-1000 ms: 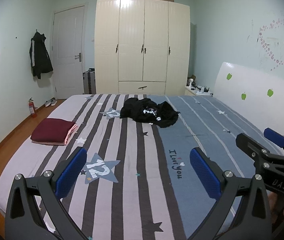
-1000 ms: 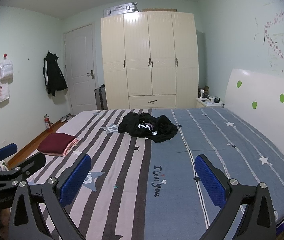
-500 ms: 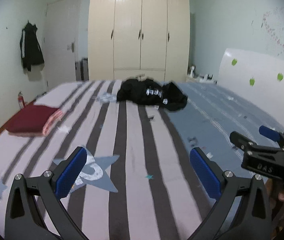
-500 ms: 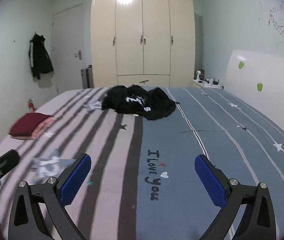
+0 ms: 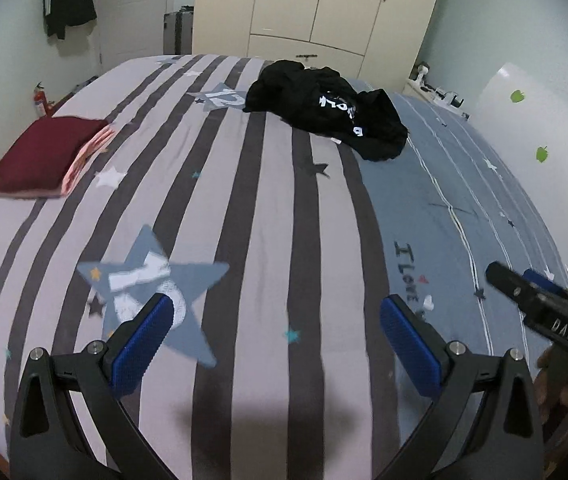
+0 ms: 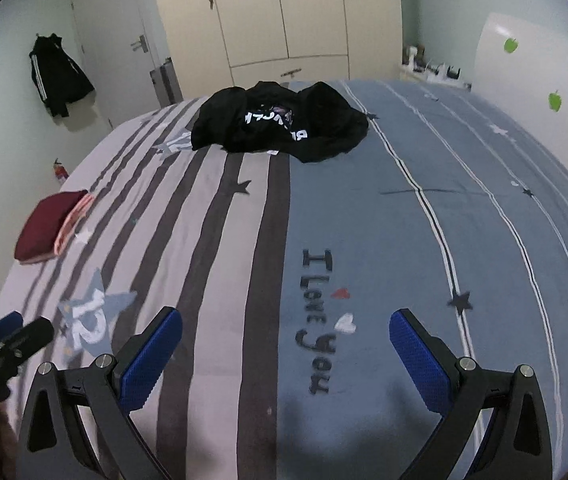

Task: Fold clothes
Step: 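Reach both tools to the crumpled black T-shirt and grasp it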

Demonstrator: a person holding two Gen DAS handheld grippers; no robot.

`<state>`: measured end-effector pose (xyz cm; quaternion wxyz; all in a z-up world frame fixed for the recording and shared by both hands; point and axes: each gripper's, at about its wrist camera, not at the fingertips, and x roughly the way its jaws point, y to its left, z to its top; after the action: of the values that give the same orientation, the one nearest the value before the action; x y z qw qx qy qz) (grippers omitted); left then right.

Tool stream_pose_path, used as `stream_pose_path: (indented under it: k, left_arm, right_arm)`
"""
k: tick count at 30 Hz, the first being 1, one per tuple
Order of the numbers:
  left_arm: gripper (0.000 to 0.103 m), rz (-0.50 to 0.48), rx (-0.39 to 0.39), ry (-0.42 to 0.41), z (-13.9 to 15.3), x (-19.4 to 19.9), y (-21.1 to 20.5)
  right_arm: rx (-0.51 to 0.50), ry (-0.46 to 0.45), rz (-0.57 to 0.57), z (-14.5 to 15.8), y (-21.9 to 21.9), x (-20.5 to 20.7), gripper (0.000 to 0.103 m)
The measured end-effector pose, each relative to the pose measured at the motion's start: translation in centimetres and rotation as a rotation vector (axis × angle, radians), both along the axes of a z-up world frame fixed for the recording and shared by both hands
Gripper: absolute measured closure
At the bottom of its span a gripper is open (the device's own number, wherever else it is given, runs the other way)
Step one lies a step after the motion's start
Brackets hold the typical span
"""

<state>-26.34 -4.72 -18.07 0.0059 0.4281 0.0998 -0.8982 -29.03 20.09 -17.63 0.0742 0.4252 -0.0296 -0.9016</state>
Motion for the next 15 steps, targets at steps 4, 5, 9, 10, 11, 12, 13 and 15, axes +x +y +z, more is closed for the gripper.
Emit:
stream_pose_path:
  k: [4,5,9,10,11,12,13,15]
  left_arm:
    - [0.001,-0.014,-0.009,0.006,0.3,-5.9,0.0]
    - [0.001,-0.022,-0.013,0.014,0.1,-7.9,-0.2]
    - [0.004,-0.061,-0.006,0.043,-1.7,-16.2,-1.0]
    - [0.005,-0.069,-0.01,0.048,-2.1,-18.1,-1.0]
    - [0.005,-0.076,-0.014,0.054,-2.7,-20.1,-1.1]
    - [0.005,-0.08,-0.017,0.063,-3.3,-22.4,-1.2]
    - [0.005,-0.083,-0.022,0.072,-3.9,-24.6,-1.2]
    - [0.005,-0.091,-0.04,0.083,-5.1,-28.9,-1.2]
  right_arm:
    - [-0.006,-0.009,-0.018,1.4,1.8,-5.3,0.0]
    - [0.0,-0.01,-0.03,1.4,2.0,-7.0,0.0]
    - [0.049,-0.012,-0.071,0.5,2.4,-13.9,0.0]
    - [0.062,-0.001,-0.074,0.2,2.3,-15.7,0.0]
    - [0.073,0.01,-0.077,-0.1,2.2,-17.5,0.0]
    - [0.075,0.018,-0.079,-0.5,2.1,-19.3,0.0]
    - [0.072,0.02,-0.084,-1.2,2.1,-21.5,0.0]
    - [0.052,0.011,-0.087,-2.6,2.0,-25.2,0.0]
